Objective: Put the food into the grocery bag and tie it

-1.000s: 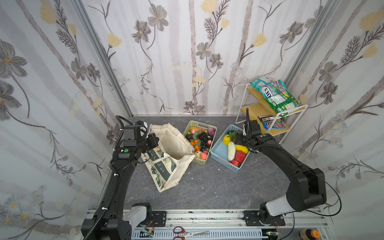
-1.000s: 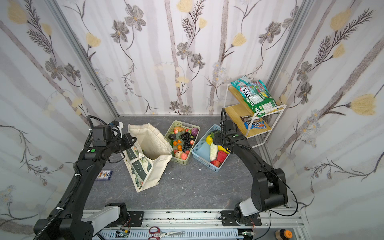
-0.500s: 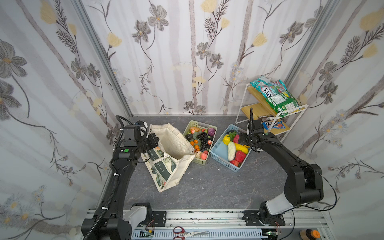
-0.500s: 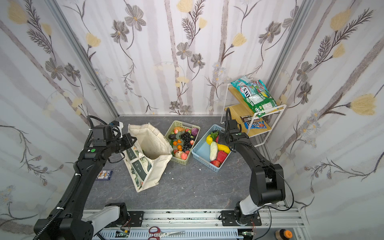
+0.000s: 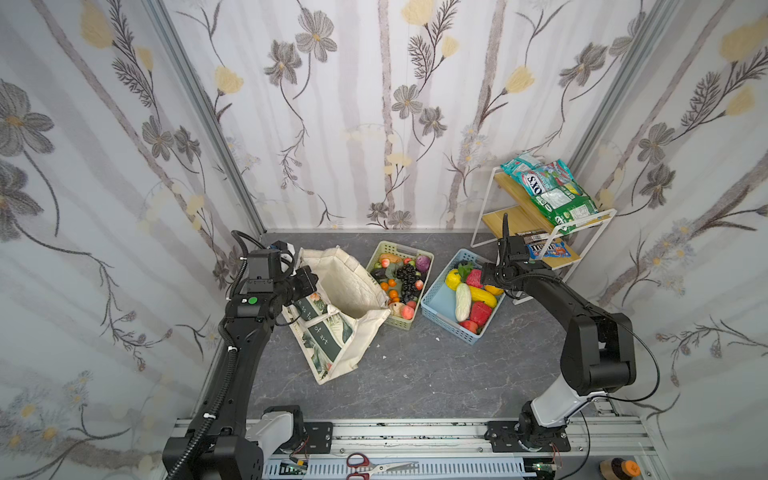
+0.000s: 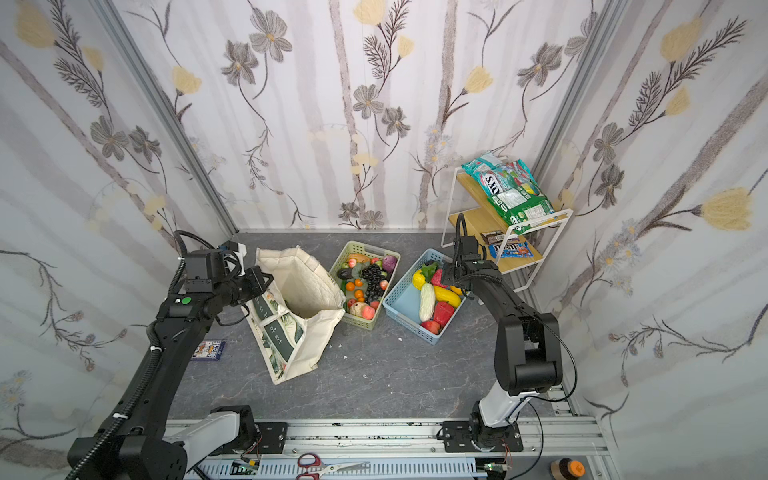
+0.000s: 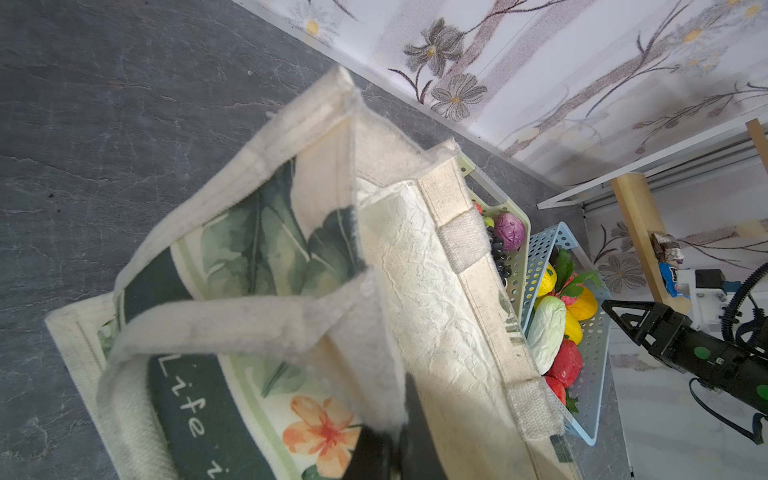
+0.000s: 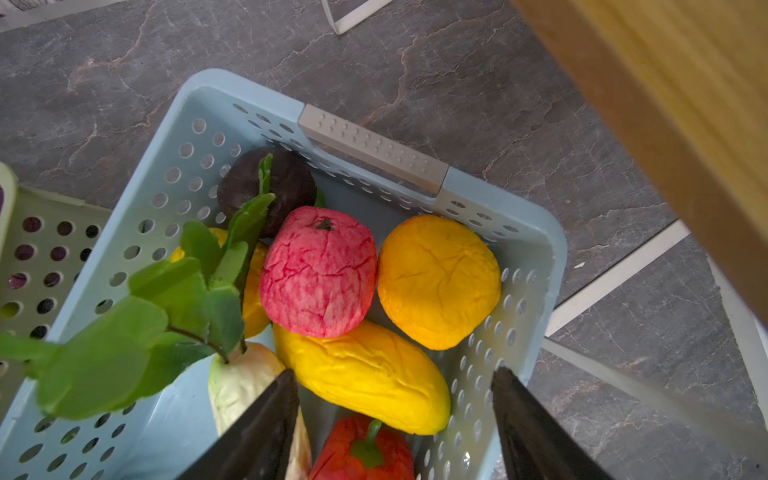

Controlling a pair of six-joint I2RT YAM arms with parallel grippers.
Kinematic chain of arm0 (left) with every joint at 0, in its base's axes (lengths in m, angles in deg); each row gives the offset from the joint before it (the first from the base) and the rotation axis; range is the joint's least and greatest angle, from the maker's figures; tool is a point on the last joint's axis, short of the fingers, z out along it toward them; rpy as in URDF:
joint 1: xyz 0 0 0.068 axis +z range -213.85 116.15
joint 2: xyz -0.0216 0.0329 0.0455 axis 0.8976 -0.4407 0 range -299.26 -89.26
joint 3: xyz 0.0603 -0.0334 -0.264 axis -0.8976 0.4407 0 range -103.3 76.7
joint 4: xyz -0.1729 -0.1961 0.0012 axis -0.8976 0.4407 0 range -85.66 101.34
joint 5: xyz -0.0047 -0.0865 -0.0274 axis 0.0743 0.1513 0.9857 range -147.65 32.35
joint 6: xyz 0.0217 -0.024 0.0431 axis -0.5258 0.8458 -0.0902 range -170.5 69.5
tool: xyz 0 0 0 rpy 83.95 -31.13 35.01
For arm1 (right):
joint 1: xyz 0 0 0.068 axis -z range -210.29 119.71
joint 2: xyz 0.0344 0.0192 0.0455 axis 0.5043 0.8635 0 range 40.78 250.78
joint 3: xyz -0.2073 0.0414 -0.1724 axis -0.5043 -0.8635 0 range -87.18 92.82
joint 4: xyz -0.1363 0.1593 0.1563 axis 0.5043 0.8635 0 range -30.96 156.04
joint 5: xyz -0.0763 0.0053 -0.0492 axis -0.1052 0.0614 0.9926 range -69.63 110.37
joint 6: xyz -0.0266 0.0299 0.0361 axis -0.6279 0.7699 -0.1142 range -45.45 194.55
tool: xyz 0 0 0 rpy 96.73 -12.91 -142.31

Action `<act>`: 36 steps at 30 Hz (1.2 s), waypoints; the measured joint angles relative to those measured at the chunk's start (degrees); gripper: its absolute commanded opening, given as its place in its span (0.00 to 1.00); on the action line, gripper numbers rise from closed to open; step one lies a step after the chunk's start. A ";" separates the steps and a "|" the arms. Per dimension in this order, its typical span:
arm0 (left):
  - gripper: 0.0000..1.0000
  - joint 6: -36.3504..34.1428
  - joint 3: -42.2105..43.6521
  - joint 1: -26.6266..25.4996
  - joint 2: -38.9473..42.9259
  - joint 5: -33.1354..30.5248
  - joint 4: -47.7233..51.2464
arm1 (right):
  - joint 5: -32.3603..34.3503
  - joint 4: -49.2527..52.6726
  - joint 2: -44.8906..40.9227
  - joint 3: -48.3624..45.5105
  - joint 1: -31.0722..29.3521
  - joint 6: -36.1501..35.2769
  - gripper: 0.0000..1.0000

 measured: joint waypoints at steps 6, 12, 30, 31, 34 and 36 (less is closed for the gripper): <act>0.00 0.00 -0.33 0.02 0.00 0.00 0.24 | 0.63 0.13 2.47 1.88 0.61 -0.81 0.74; 0.00 0.00 -0.33 0.00 0.00 -0.02 0.37 | 1.86 0.26 4.83 3.17 1.09 -1.40 0.74; 0.00 0.00 -0.26 0.02 0.17 -0.22 0.42 | 4.74 0.22 9.86 4.96 1.14 -2.86 0.73; 0.00 0.00 -0.26 0.02 0.20 -0.22 0.42 | 4.79 0.24 10.03 5.07 1.14 -2.95 0.73; 0.00 0.00 -0.26 0.02 0.24 -0.22 0.42 | 5.03 0.24 10.64 5.29 1.14 -2.97 0.73; 0.00 0.00 -0.17 0.02 0.33 -0.28 0.42 | 5.20 0.24 11.06 5.51 1.11 -3.02 0.73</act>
